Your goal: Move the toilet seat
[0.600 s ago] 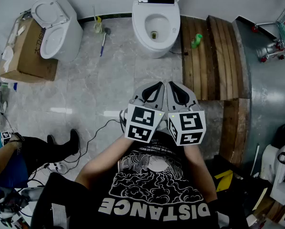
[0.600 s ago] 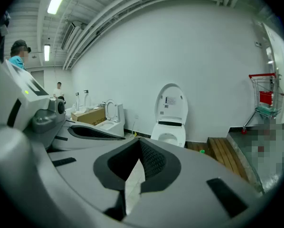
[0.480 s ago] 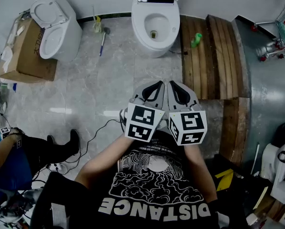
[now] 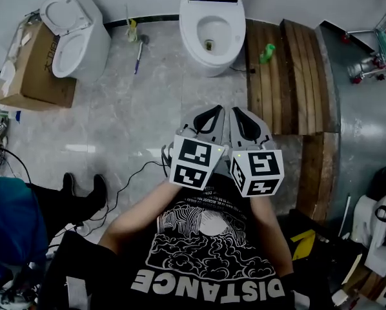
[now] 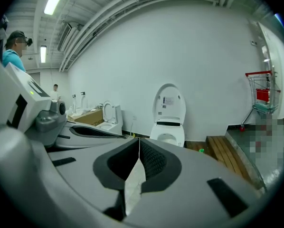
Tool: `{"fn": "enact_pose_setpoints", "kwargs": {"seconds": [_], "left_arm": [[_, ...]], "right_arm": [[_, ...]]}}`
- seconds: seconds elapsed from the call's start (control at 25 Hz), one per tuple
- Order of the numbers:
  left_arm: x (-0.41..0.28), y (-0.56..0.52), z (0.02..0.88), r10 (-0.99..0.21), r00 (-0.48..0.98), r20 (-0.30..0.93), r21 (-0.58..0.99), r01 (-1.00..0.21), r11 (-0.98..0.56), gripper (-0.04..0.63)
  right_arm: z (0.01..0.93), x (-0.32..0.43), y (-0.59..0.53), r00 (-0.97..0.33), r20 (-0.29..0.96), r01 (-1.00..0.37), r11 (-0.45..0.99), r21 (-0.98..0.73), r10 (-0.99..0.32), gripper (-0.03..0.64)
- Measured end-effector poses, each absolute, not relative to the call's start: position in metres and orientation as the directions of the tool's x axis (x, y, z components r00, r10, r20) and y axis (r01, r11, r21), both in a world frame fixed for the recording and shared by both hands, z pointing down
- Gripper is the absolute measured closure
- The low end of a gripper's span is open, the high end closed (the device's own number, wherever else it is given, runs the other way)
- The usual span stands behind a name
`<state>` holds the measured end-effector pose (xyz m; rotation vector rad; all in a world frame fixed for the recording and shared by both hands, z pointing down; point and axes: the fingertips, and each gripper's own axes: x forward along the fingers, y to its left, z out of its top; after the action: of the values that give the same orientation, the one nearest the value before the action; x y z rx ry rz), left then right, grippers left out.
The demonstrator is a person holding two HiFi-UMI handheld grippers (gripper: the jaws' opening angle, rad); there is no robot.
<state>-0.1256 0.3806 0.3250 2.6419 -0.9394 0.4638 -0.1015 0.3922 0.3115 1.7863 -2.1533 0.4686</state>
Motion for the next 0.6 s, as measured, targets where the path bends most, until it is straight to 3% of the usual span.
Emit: {"fn": "enact_pose_setpoints", "kwargs": {"seconds": [0.6], "left_arm": [[-0.083,0.320,0.348,-0.571,0.681,0.458,0.184,-0.702,-0.688,0.583]], "right_arm": [[0.338,-0.055,0.336,-0.243,0.470,-0.970,0.212,-0.119,-0.849,0.598]]}}
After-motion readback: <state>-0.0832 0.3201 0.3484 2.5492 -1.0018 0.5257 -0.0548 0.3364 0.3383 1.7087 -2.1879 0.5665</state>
